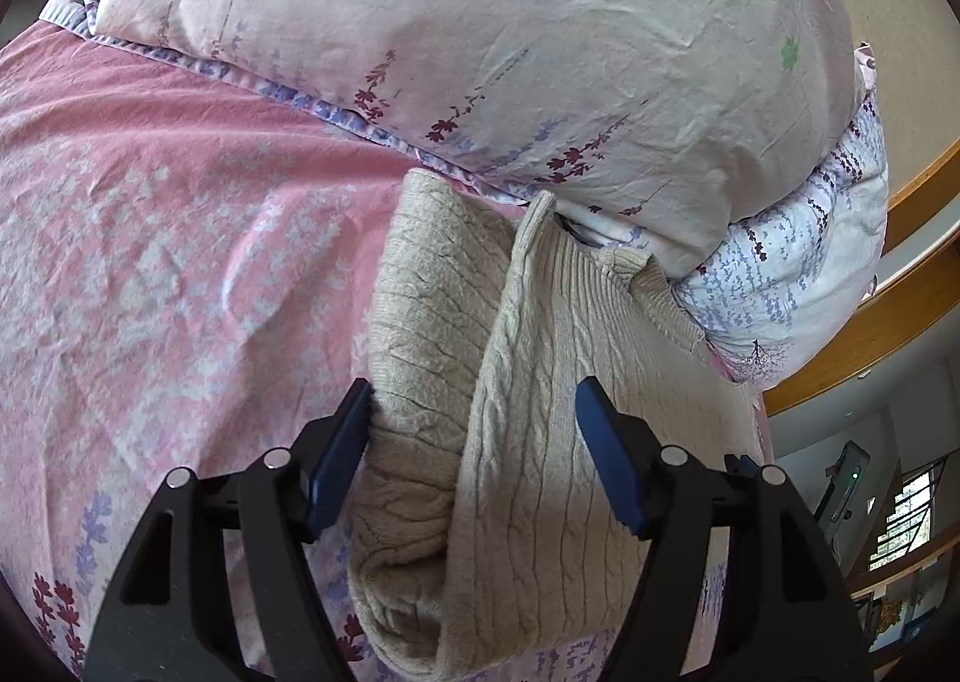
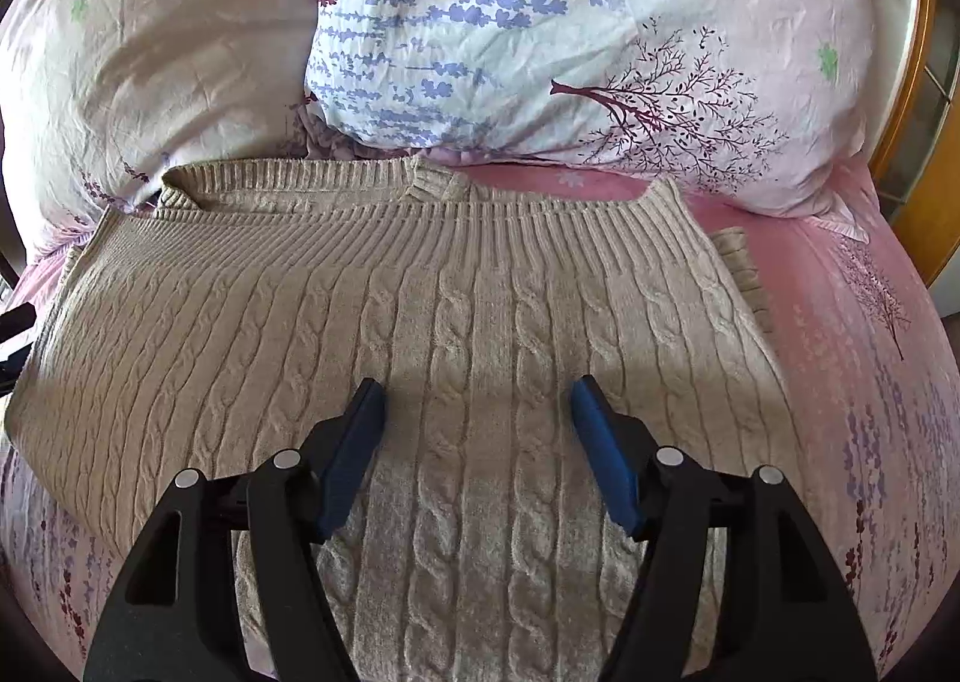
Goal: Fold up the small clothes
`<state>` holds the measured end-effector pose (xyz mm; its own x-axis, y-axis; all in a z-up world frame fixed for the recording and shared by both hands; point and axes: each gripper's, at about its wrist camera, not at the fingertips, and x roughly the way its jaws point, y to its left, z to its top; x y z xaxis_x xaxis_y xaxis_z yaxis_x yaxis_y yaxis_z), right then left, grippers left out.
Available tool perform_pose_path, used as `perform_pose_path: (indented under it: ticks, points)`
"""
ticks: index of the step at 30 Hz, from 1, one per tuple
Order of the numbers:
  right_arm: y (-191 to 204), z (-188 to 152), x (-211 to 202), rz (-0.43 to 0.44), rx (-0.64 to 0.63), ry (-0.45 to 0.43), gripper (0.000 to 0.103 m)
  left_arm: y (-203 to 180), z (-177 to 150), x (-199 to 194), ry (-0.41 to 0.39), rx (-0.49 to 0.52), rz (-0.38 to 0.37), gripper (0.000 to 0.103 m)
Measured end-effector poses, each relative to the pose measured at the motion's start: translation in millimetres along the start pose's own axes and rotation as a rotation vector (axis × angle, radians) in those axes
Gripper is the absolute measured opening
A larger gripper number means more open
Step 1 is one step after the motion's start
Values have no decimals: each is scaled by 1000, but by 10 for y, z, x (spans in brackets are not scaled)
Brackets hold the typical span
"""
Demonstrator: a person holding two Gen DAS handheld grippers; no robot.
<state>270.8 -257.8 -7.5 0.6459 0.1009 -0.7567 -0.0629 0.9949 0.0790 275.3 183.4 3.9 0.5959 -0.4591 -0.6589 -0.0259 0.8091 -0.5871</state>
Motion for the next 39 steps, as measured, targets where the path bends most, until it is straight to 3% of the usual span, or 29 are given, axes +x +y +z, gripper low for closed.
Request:
perform_pose_path:
  ticks: [8, 17, 20, 22, 25, 32, 39]
  points:
    - [5, -3, -3, 4, -3, -6, 68, -20, 31, 90, 16, -25, -24, 64]
    - [11, -12, 0, 16, -3, -9, 68, 0, 55, 231, 35, -115, -82, 45]
    - [10, -12, 7, 19, -1, -9, 68, -20, 54, 321, 61, -143, -87, 28]
    - [-2, -11, 2, 24, 2, -7, 68, -59, 38, 342, 63, -155, -91, 24]
    - [-53, 0, -18, 54, 19, -2, 68, -184, 47, 268, 35, -162, -122, 22]
    - [-328, -23, -168, 127, 106, -16, 68, -677, 128, 93, -22, -170, -270, 20]
    - [-840, -123, -433, 176, 223, -88, 68, -1490, 71, 396, 24, -106, -398, 20]
